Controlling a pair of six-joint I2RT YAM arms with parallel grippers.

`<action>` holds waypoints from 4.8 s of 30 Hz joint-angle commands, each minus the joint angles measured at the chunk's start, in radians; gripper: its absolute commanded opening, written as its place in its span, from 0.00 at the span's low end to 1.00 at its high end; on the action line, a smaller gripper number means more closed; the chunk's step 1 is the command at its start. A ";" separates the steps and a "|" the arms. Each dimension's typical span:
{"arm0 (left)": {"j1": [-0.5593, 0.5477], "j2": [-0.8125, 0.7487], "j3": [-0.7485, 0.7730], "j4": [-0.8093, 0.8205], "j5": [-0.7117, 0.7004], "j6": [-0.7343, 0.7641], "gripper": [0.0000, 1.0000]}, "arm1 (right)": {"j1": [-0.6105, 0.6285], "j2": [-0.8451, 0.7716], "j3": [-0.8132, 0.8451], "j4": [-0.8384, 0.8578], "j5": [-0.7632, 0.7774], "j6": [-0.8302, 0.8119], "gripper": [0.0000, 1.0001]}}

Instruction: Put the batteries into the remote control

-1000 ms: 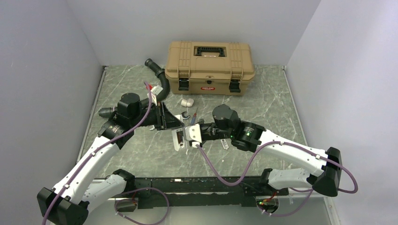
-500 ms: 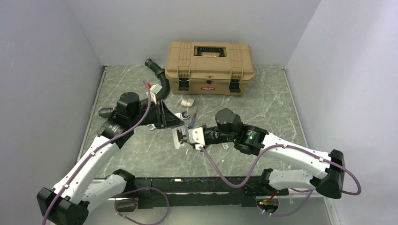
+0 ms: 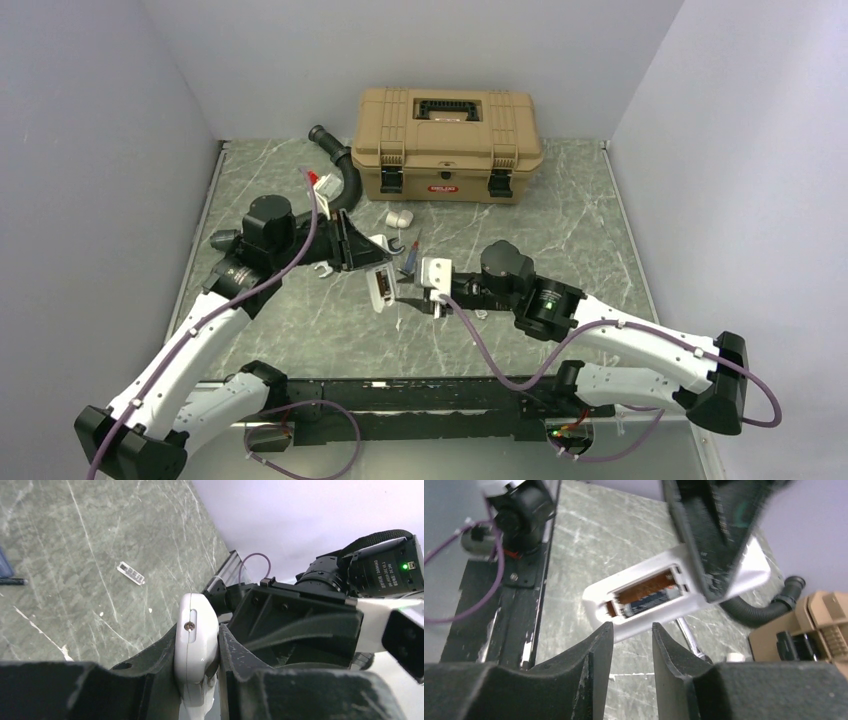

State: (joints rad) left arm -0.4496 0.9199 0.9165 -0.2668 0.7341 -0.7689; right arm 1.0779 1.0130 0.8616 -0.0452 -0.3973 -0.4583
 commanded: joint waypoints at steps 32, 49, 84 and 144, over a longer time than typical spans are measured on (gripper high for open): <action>-0.004 -0.165 -0.010 -0.003 -0.236 0.158 0.00 | -0.003 0.110 0.065 0.317 0.347 0.727 0.65; -0.003 -0.164 -0.006 -0.002 -0.233 0.157 0.00 | -0.003 0.166 0.080 0.294 0.340 0.729 0.63; -0.006 -0.160 -0.005 -0.010 -0.240 0.158 0.00 | -0.003 0.213 0.100 0.274 0.343 0.725 0.39; 0.020 -0.258 -0.065 -0.082 -0.184 0.178 0.00 | -0.257 0.833 0.275 -0.054 0.350 0.673 0.50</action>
State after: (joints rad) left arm -0.4332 0.6651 0.8120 -0.3820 0.5354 -0.6022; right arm 0.8215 1.8244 1.1110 -0.1516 -0.0208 0.2577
